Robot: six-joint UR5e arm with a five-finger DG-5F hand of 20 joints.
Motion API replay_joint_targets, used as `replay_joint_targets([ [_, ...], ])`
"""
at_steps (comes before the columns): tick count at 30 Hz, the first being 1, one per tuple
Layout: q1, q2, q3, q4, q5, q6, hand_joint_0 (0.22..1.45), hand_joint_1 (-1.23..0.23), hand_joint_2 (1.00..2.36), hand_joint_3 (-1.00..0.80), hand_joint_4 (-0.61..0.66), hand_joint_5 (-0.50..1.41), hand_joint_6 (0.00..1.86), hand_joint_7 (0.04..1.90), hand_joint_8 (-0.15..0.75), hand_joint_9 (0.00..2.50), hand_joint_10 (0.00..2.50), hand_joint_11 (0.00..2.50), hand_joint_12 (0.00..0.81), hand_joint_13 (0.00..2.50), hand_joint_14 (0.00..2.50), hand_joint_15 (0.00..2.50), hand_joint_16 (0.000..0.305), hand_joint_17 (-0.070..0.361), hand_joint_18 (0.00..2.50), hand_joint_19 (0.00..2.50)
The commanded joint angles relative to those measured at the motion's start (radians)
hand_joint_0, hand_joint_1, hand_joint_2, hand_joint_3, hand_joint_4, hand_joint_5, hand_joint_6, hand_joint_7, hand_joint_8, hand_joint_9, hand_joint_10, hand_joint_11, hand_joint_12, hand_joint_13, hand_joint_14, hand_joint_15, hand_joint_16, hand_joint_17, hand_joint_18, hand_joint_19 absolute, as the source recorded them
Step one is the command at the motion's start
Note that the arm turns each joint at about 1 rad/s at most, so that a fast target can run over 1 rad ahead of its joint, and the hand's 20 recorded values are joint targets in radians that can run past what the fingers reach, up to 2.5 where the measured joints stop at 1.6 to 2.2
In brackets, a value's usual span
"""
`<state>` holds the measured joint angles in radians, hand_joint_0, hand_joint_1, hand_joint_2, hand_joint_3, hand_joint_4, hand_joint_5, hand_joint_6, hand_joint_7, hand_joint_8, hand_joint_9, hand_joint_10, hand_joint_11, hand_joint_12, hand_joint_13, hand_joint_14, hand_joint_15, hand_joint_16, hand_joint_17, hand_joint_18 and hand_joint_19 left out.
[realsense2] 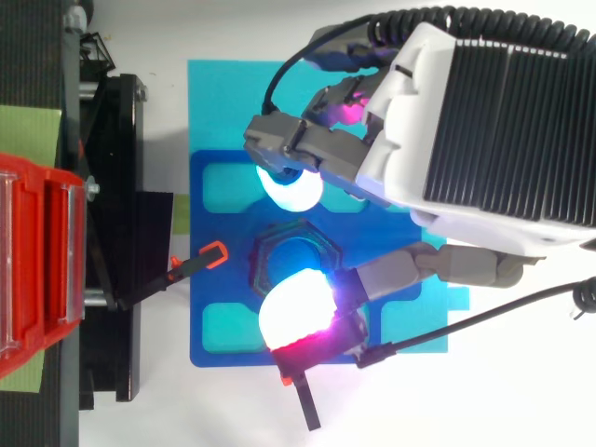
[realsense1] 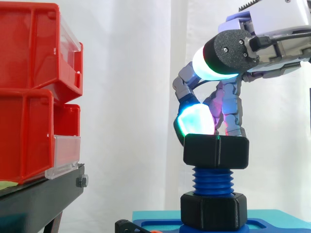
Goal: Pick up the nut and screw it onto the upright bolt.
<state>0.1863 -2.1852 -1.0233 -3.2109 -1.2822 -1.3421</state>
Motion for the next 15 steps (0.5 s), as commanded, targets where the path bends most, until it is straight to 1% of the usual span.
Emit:
replay_joint_targets([
  [1, -0.004, -0.001, 0.022, -0.014, -0.002, -0.019, 0.50, -0.23, 1.00, -0.50, 0.27, -0.05, 0.51, 1.08, 0.330, 1.27, 0.01, 0.23, 0.383, 0.91, 0.00, 0.11, 0.044, 0.099, 0.64, 0.10],
  [2, -0.007, 0.001, 0.040, -0.027, -0.006, -0.029, 0.50, -0.23, 1.00, -0.50, 0.29, -0.07, 0.50, 1.01, 0.327, 1.24, 0.01, 0.23, 0.385, 0.88, 0.00, 0.11, 0.045, 0.102, 0.63, 0.10],
  [3, -0.016, -0.001, 0.089, -0.072, -0.026, -0.052, 0.49, -0.23, 1.00, -0.50, 0.29, -0.08, 0.50, 0.95, 0.322, 1.19, 0.01, 0.20, 0.389, 0.85, 0.00, 0.10, 0.046, 0.103, 0.62, 0.09],
  [4, -0.018, -0.001, 0.097, -0.078, -0.029, -0.054, 0.49, -0.23, 1.00, -0.50, 0.28, -0.09, 0.50, 0.93, 0.325, 1.19, 0.01, 0.20, 0.392, 0.83, 0.00, 0.10, 0.046, 0.103, 0.61, 0.09],
  [6, -0.022, -0.001, 0.121, -0.081, -0.045, -0.058, 0.49, -0.23, 1.00, -0.50, 0.25, -0.11, 0.50, 0.81, 0.313, 1.01, 0.00, 0.09, 0.388, 0.74, 0.00, 0.06, 0.047, 0.105, 0.54, 0.07],
  [7, -0.022, -0.001, 0.121, -0.081, -0.048, -0.058, 0.49, -0.23, 1.00, -0.50, 0.25, -0.11, 0.50, 0.81, 0.313, 1.01, 0.00, 0.09, 0.388, 0.74, 0.00, 0.06, 0.047, 0.105, 0.54, 0.07],
  [9, -0.021, -0.001, 0.123, -0.081, -0.051, -0.058, 0.48, -0.23, 1.00, -0.50, 0.24, -0.14, 0.50, 0.72, 0.298, 0.87, 0.00, 0.00, 0.391, 0.60, 0.00, 0.00, 0.048, 0.108, 0.42, 0.02],
  [10, -0.021, -0.001, 0.121, -0.079, -0.059, -0.057, 0.48, -0.23, 1.00, -0.50, 0.23, -0.14, 0.50, 0.71, 0.301, 0.83, 0.00, 0.00, 0.391, 0.57, 0.00, 0.00, 0.048, 0.108, 0.40, 0.01],
  [12, -0.015, -0.002, 0.120, -0.075, -0.062, -0.055, 0.48, -0.22, 1.00, -0.50, 0.22, -0.16, 0.50, 0.68, 0.290, 0.74, 0.00, 0.00, 0.396, 0.47, 0.00, 0.00, 0.049, 0.110, 0.34, 0.00],
  [14, -0.011, -0.002, 0.104, -0.066, -0.063, -0.054, 0.47, -0.21, 1.00, -0.50, 0.21, -0.16, 0.50, 0.66, 0.295, 0.69, 0.00, 0.00, 0.393, 0.43, 0.00, 0.00, 0.049, 0.109, 0.23, 0.00],
  [15, -0.008, -0.001, 0.083, -0.052, -0.065, -0.048, 0.47, -0.21, 1.00, -0.50, 0.21, -0.16, 0.50, 0.66, 0.293, 0.68, 0.00, 0.00, 0.395, 0.39, 0.00, 0.00, 0.048, 0.109, 0.19, 0.00],
])
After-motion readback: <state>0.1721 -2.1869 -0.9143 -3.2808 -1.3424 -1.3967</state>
